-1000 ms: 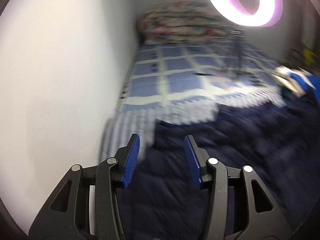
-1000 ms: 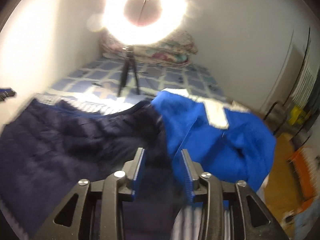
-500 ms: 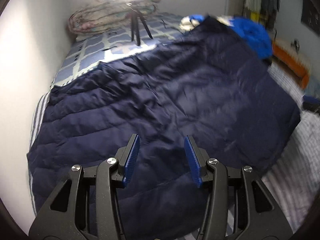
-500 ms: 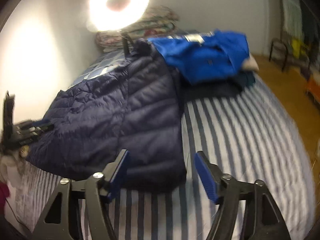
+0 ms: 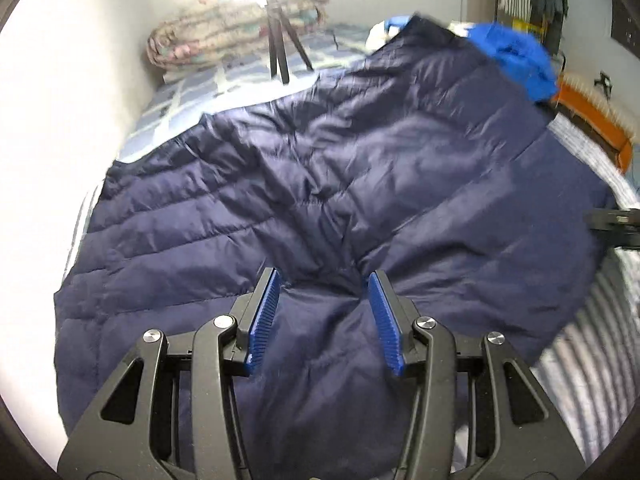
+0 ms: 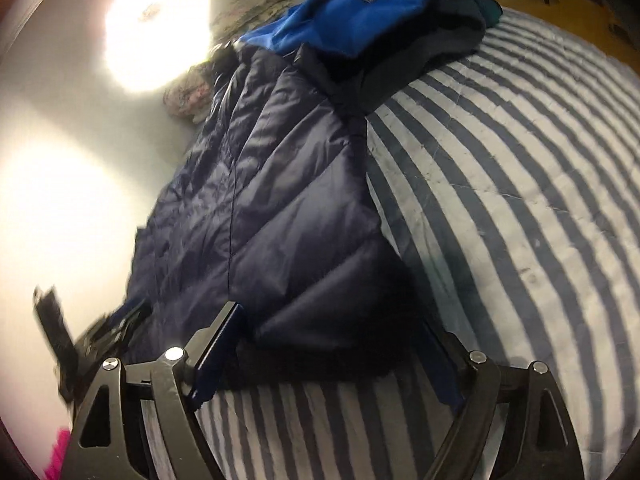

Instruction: Fold large clothes

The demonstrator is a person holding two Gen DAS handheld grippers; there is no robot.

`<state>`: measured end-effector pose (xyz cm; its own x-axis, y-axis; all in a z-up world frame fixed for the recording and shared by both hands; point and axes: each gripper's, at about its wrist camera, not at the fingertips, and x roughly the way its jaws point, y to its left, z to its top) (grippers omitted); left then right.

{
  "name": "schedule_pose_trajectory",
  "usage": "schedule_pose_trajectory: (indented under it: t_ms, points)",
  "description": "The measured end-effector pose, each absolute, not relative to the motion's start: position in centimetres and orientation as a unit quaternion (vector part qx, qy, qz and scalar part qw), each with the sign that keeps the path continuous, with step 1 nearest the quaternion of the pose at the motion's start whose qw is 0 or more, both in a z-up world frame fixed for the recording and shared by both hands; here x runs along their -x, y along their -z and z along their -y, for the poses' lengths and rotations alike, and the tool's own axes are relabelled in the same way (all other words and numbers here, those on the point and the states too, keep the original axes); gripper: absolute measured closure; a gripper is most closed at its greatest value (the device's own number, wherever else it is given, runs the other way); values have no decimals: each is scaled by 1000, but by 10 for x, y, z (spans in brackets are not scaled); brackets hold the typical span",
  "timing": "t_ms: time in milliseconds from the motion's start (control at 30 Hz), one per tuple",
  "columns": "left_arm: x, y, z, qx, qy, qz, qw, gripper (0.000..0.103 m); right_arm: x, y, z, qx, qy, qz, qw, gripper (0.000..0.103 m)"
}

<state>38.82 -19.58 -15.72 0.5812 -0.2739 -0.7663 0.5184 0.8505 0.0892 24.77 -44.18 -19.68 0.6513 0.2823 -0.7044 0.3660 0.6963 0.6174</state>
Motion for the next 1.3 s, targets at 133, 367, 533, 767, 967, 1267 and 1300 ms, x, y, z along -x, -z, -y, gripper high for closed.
schedule_pose_trajectory:
  t_ms: [133,367,533,767,967,1267,1300]
  points:
    - [-369,153,201,-150,250,-396,870,54,-258,193,442,-390,44,-419,819,50]
    - [-365,200,218,-179,247,-411,859,54,-261,149,415,-296,49,-411,861,89]
    - [-367,182,202,-144,249,-418,862,54,-267,115,394,-215,58,-404,887,92]
    - [-336,128,124,-75,224,-389,890,54,-275,73,356,-137,47,-385,911,93]
    - [-304,108,55,-53,197,-372,906,54,-287,49,319,-113,30,-376,919,93]
    - [-260,80,0,-12,180,-338,924,54,-308,22,257,-66,-7,-360,931,93]
    - [-255,76,-5,-8,182,-332,926,54,-311,19,249,-60,-13,-357,932,93]
